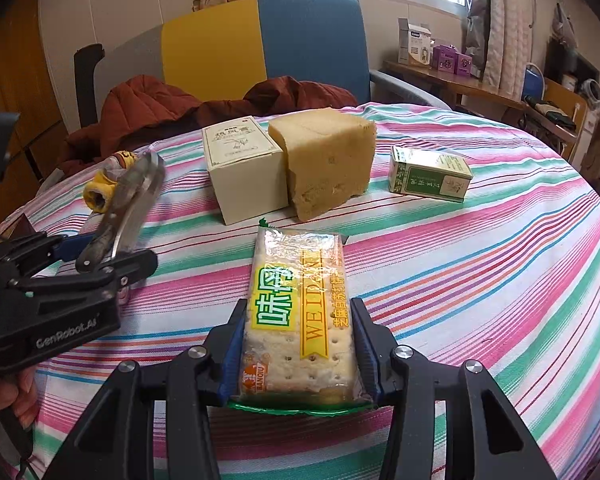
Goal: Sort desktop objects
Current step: 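Carry the WEIDAN cracker pack and silver clip into the gold tray and release both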
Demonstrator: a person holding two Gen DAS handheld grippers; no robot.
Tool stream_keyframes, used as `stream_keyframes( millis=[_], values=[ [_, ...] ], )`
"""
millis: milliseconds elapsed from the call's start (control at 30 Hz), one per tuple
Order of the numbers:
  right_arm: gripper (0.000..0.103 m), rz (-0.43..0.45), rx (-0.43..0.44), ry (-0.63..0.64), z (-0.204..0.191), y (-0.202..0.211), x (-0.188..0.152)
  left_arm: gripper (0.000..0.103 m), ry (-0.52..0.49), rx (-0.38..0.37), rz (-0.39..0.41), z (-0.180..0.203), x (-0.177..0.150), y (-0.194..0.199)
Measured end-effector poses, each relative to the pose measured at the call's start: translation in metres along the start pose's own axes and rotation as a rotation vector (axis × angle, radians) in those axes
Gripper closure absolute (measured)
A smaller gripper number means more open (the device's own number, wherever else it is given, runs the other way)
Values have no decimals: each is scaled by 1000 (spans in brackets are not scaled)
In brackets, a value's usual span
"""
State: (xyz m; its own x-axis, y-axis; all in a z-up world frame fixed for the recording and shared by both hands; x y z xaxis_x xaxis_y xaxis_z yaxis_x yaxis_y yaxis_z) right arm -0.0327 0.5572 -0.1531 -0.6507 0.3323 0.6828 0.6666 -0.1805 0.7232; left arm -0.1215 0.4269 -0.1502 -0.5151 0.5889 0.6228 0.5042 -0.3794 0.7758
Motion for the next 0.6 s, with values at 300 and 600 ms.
stream_keyframes(
  millis=[300, 600],
  values=[
    [54, -2, -21, 22, -3, 1, -1, 44, 9, 3, 12, -5, -19, 16],
    [55, 6, 9, -13, -12, 24, -19, 45, 20, -17, 23, -7, -38, 36]
  ],
)
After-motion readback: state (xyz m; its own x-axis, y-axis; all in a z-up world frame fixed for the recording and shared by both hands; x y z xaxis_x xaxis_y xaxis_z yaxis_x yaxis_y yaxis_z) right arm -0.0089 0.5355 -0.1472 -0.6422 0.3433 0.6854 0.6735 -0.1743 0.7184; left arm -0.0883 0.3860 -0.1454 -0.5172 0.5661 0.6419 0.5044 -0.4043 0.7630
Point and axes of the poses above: each gripper's, at about its wrist camera, not at the fingertips, and y roughly against the way its jaws point, z to its right, x to its top, the point moved 8 cm from there along -y, roughly the way its jaws point, and after that the axes turned 3 degrees about -y, right-handed, at the moved point
